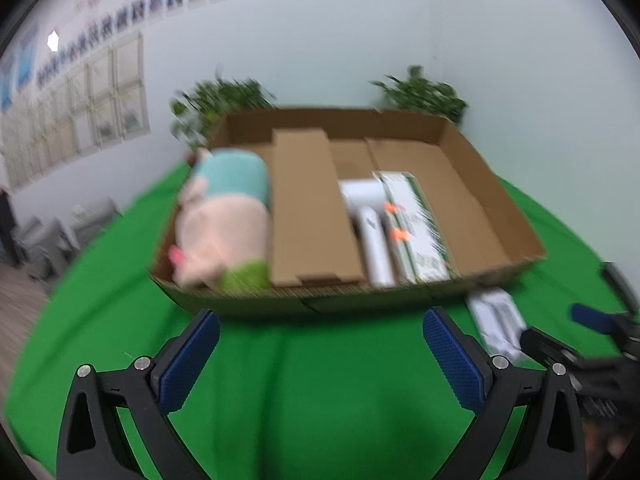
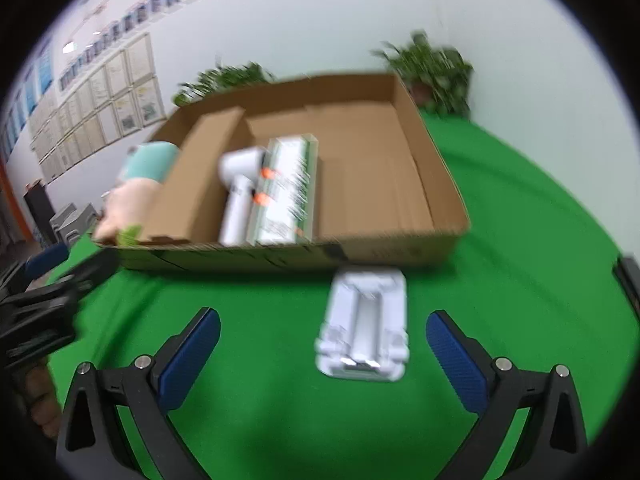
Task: Organize objects
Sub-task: 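Withdraw the left gripper and move the right gripper toward the phone stand, then grasp the white phone stand with the right gripper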
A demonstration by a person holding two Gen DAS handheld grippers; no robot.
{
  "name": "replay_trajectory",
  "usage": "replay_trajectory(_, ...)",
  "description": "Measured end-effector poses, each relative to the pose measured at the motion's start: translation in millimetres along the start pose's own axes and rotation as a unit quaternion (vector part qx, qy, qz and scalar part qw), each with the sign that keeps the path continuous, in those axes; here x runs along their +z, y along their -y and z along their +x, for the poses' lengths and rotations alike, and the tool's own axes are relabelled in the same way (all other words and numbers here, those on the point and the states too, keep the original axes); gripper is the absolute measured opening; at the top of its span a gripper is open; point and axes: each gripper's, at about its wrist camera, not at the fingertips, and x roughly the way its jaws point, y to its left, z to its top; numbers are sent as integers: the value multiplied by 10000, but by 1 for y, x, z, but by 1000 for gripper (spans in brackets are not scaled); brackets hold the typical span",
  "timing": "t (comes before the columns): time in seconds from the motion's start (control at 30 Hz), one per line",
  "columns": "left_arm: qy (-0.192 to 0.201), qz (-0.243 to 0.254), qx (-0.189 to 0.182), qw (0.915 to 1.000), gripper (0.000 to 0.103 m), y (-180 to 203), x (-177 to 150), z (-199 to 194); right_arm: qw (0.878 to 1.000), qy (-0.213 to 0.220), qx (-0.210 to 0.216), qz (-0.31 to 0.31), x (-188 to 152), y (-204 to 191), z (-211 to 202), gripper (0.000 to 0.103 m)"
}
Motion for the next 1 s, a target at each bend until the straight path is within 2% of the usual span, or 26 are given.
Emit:
replay_trajectory(0.1, -272, 94, -228, 9993, 102, 6, -13, 11, 9986, -408, -140, 291, -5, 15, 23, 102)
replay_trajectory(0.23, -453, 198, -437, 9978, 102, 17, -24, 18, 9956, -908, -11, 240, -14, 14, 47, 101)
replay_trajectory(0.33, -525, 272, -530, 9968, 102, 23, -26, 21, 9953, -955, -139, 47, -17, 8, 52, 98)
replay_trajectory(0.43, -521, 293, -543, 9967, 102, 25, -27, 20, 9935, -951, -532, -323, -18, 1, 52, 77)
replay_trajectory(0.5, -545, 285, -544, 9966, 102, 24, -26, 21, 9937, -930, -513, -345, -19, 1, 50, 73)
replay_trajectory(0.53, -550, 271, -537, 9967, 102, 23, -26, 22, 9936, -911, -538, -401, -20, -1, 49, 66)
replay_trajectory(0.6, -559, 210, -537, 9968, 102, 19, -26, 22, 9935, -913, -521, -444, -23, -4, 46, 66)
replay_trajectory(0.73, -634, 150, -637, 9958, 102, 16, -27, 23, 9938, -954, -164, -540, -30, -15, 35, 66)
replay_trajectory(0.8, -673, 105, -728, 9950, 102, 14, -28, 24, 9922, -1005, 273, -691, -38, -28, 24, 66)
replay_trajectory(0.83, -723, 65, -811, 9941, 102, 12, -29, 25, 9895, -1052, 622, -775, -43, -36, 17, 66)
replay_trajectory(0.9, -910, -11, -1002, 9908, 102, 10, -32, 31, 9866, -1022, 967, -829, -47, -42, 8, 68)
replay_trajectory(0.97, -1073, -110, -1155, 9874, 102, 8, -35, 35, 9895, -774, 879, -846, -49, -41, -4, 89)
replay_trajectory(1.0, -1110, -167, -1209, 9863, 102, 7, -36, 37, 9906, -678, 825, -860, -49, -39, -8, 90)
